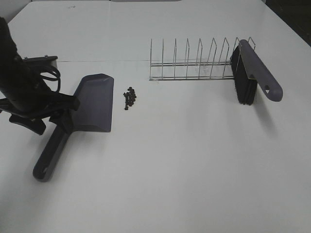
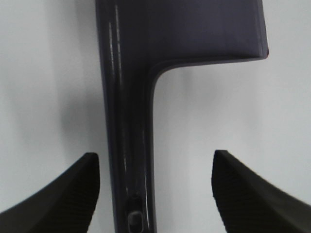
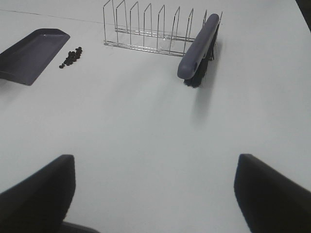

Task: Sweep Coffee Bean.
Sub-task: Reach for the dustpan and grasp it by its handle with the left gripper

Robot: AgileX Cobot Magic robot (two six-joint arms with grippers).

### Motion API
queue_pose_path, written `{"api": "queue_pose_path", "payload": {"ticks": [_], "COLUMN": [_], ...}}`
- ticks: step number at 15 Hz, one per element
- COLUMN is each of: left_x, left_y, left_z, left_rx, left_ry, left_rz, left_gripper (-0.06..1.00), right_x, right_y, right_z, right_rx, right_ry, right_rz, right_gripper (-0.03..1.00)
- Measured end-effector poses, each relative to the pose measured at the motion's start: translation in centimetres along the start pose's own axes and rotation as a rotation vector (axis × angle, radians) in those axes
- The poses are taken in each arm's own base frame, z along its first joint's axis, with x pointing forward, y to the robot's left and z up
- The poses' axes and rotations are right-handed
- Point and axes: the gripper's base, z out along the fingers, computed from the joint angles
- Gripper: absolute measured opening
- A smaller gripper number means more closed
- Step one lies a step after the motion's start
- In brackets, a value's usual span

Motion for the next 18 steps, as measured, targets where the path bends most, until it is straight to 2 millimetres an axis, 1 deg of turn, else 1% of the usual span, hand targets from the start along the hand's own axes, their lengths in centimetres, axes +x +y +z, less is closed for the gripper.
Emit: {"api": "queue_pose_path", "payload": {"ticks": [3,6,8,11,12,13,16,18], "left_x": [-0.3,-0.3,-0.2,-1.2,-2.1,-2.5,-2.2,-2.1], "left_y": [-0.7,-0.6,-0.5,-0.9,-1.3,-1.5,-1.2,-0.8], "left_z": [1.9,3.1,3.4,2.7,1.7,1.1,0.7,0.6], "left_rx": [-0.042,-0.063,-0.065,-0.056,-0.050,-0.048,-0.100,-0.137], "left_ry": [0.039,0.068,0.074,0.044,0.037,0.042,0.099,0.107], "left_rz": [0.016,0.017,0.012,0.017,0.025,0.030,0.030,0.034], "left_gripper": [0.61,0.61,0.61,0.61,0.61,0.61,0.61,0.61], "right_x": [0.0,0.0,0.0,0.0,0.0,0.0,0.0,0.0], "right_y": [0.0,0.0,0.0,0.0,0.0,0.0,0.0,0.0], "right_z": [0.0,0.0,0.0,0.0,0.0,0.0,0.0,0.0], "right_rx": [0.000,0.000,0.000,0.000,0.000,0.000,0.000,0.000], "right_ry": [0.000,0.000,0.000,0.000,0.000,0.000,0.000,0.000], "right_rz": [0.000,0.000,0.000,0.000,0.000,0.000,0.000,0.000], "right_gripper": [0.81,0.81,0.81,0.81,0.81,0.81,0.81,0.81]}}
